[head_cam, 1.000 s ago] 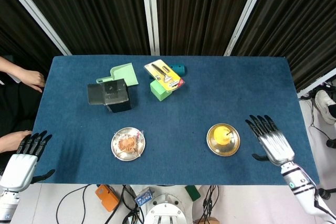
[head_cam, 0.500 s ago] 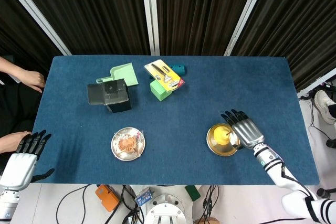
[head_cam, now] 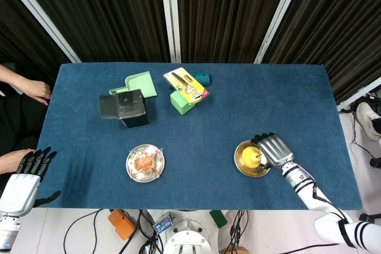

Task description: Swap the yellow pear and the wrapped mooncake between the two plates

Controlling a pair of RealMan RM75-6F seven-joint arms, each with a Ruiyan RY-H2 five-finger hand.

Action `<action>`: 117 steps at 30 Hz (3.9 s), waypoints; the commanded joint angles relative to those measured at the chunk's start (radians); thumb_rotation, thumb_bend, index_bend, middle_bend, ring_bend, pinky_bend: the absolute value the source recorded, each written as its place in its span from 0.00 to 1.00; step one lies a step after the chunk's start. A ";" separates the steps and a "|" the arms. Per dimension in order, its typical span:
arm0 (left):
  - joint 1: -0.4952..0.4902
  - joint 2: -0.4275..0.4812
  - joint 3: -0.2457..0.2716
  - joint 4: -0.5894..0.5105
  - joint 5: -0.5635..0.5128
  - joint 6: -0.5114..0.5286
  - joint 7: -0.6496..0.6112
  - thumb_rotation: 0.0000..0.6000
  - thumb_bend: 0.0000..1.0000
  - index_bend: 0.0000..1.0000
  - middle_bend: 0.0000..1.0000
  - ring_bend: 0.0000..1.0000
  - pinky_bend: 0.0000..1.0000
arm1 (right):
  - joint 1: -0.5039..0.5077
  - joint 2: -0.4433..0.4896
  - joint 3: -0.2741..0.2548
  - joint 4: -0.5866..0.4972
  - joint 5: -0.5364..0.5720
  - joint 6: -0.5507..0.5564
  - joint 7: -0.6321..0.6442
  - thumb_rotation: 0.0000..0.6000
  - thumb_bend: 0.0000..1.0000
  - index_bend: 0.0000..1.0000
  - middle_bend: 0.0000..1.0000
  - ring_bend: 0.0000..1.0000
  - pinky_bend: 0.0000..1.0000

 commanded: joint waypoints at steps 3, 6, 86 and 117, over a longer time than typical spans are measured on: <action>0.003 0.002 0.001 0.001 0.003 0.006 -0.005 1.00 0.09 0.05 0.00 0.00 0.03 | 0.000 -0.013 0.002 0.008 -0.008 0.033 0.007 1.00 0.32 0.64 0.52 0.51 0.55; 0.004 0.002 0.001 0.003 0.006 0.011 -0.008 1.00 0.09 0.05 0.00 0.00 0.03 | 0.003 -0.008 0.006 -0.003 -0.011 0.048 0.010 1.00 0.32 0.66 0.53 0.51 0.56; -0.373 -0.457 -0.153 -0.138 -0.256 -0.487 0.454 1.00 0.18 0.16 0.14 0.05 0.08 | -0.366 0.238 -0.255 -0.061 -0.212 0.673 0.173 0.86 0.30 0.00 0.00 0.00 0.05; -0.535 -0.675 -0.212 -0.212 -0.270 -0.479 0.611 1.00 0.31 0.51 0.52 0.34 0.16 | -0.388 0.258 -0.173 -0.077 -0.214 0.568 0.202 0.86 0.30 0.00 0.00 0.00 0.05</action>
